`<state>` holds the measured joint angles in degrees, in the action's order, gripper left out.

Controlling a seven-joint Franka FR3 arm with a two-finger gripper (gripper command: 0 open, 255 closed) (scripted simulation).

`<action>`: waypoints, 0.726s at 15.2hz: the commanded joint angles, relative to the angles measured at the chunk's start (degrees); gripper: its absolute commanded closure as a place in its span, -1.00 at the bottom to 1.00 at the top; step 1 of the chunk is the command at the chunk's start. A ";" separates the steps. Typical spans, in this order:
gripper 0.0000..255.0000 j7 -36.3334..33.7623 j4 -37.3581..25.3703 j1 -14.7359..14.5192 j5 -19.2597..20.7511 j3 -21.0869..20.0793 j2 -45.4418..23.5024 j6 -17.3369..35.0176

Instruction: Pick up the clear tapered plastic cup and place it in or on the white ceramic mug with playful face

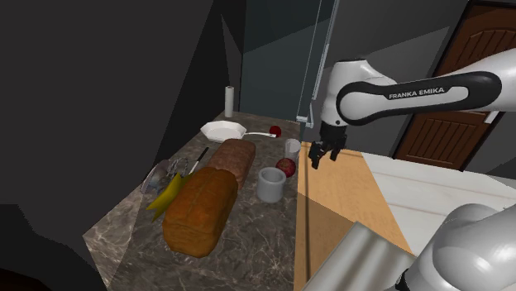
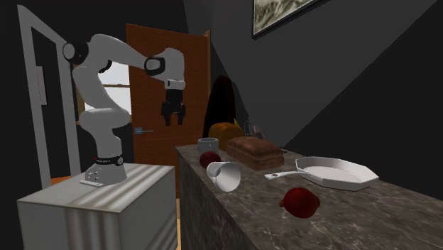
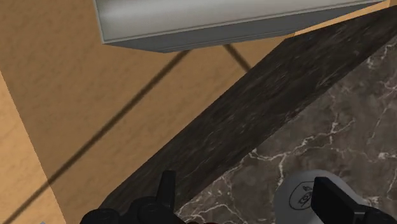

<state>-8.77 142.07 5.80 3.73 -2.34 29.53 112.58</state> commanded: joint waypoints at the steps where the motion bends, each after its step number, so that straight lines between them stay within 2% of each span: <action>1: -1.00 -2.36 -0.51 1.05 0.13 0.09 -3.75 4.93; 11: -1.00 -13.93 -7.19 5.60 1.69 1.05 -22.43 24.43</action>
<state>-21.45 135.94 10.94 5.18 -1.47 9.42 134.85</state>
